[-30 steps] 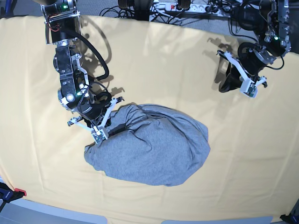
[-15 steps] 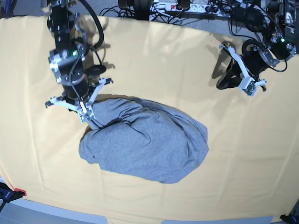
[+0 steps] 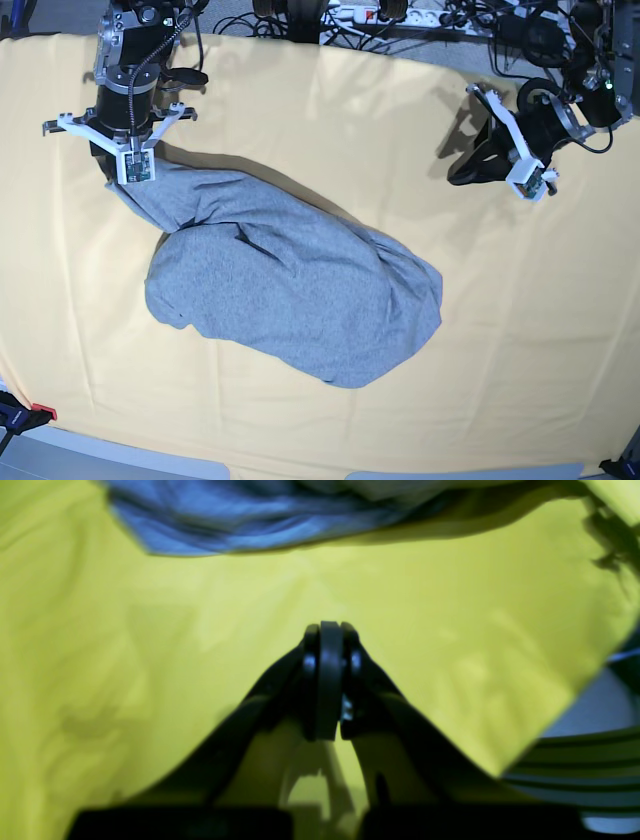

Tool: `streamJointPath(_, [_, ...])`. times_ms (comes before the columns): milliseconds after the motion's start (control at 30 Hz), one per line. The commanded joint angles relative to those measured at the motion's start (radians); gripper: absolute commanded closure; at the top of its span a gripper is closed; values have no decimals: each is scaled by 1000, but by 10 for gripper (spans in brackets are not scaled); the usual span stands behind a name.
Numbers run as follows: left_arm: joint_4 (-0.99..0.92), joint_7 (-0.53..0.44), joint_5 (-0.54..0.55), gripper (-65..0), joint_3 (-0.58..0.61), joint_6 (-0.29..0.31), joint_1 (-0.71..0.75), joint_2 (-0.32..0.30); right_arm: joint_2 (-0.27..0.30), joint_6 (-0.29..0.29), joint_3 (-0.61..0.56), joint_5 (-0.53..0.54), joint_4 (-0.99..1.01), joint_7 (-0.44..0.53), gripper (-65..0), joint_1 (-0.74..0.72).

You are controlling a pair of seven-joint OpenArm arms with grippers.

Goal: Layout the t-shirt on the table in an organized manner, then fold the t-shirt properly
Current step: 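Drag the pinched fabric away from the heap with the right gripper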

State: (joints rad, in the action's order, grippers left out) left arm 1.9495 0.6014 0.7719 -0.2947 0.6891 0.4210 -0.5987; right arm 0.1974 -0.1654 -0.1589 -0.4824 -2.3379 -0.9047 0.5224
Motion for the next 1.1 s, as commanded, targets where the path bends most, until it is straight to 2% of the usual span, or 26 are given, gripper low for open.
streamJointPath(0, [15, -26, 42, 0, -7, 9, -6, -16, 4, -10, 5, -20, -18, 33, 0, -2])
streamJointPath(100, [14, -25, 98, 0, -5, 9, -17, -15, 6, -3, 5, -20, -18, 71, 0, -16])
streamJointPath(200, [14, -18, 97, 0, 10, 9, -42, -16, 23, 28, 37, -20, -18, 85, 0, -47])
streamJointPath(300, [14, 2, 91, 0, 27, 9, -54, -16, 39, 27, 124, -11, -18, 109, 0, -80])
streamJointPath(400, [14, 2, 94, 0, 47, 9, -53, -16, 39, 29, 241, 72, -18, 135, 0, -121])
streamJointPath(500, [14, 1, 94, 0, 72, 9, -53, -16, 39, 102, 347, 214, -10, 182, 0, -168])
streamJointPath(600, [14, 1, 94, 0, 108, 9, -58, -16, 39, 191, 404, 365, 72, 208, 0, -231])
streamJointPath(700, [14, 2, 93, 0, 151, 9, -79, -16, 53, 285, 407, 431, 167, 223, 0, -296])
streamJointPath(767, [14, 5, 79, 0, 179, 9, -95, -16, 68, 316, 407, 447, 232, 230, 0, -332])
streamJointPath(933, [13, 3, 28, 0, 279, 9, -178, -16, 105, 316, 407, 453, 404, 232, 0, -431])
streamJointPath(967, [13, 1, 10, 0, 303, 9, -198, -15, 114, 300, 407, 453, 439, 232, 0, -453])
streamJointPath(1067, [11, -6, -51, 0, 367, 9, -249, -13, 135, 193, 407, 444, 532, 230, 0, -509])
